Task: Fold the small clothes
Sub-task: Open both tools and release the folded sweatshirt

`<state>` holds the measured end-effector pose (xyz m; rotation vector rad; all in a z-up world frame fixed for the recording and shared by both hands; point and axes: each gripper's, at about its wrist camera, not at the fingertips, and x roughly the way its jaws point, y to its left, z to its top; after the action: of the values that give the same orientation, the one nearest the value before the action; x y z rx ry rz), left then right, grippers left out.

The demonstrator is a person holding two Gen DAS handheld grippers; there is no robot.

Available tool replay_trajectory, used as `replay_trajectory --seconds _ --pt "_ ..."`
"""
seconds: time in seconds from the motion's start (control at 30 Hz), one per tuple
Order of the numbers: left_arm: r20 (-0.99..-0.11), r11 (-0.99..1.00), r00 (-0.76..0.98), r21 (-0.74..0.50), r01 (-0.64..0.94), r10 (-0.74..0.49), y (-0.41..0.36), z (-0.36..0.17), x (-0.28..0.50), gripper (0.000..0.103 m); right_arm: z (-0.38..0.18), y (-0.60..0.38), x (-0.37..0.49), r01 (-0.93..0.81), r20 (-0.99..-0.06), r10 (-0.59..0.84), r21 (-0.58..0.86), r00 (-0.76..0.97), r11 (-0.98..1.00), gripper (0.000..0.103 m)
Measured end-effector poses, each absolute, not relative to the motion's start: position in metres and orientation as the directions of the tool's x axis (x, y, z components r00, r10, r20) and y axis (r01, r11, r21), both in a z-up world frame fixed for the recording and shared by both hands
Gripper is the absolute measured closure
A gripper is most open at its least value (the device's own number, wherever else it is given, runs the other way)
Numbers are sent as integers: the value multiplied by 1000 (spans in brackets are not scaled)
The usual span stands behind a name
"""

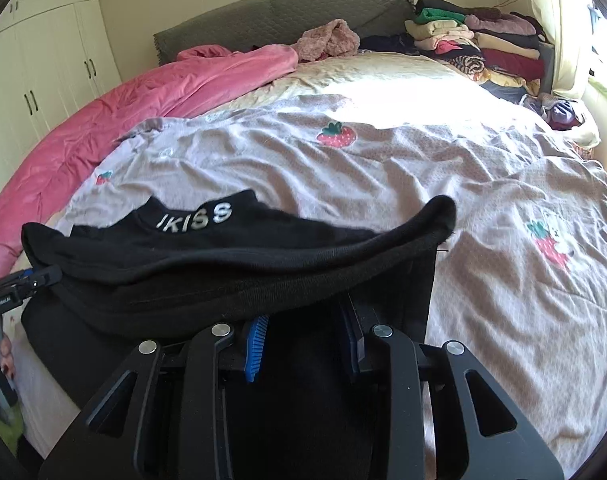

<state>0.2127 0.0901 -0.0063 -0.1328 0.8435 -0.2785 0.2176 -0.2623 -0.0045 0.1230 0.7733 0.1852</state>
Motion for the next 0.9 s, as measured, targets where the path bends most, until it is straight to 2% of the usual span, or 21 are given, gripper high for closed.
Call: replay_trajectory --seconds 0.17,0.47,0.57,0.9 --pt "-688 948 662 -293 122 -298 105 -3 226 58 -3 -271 239 -74 -694 190 193 694 978 73" --pt "-650 936 703 -345 65 -288 131 1 223 57 -5 -282 244 -23 -691 164 209 704 978 73" --pt "-630 929 720 -366 56 -291 139 6 220 51 -5 -287 241 -3 -687 157 219 709 976 73" --pt "-589 912 750 -407 45 -300 153 16 218 44 -6 -298 265 86 -701 77 194 709 977 69"
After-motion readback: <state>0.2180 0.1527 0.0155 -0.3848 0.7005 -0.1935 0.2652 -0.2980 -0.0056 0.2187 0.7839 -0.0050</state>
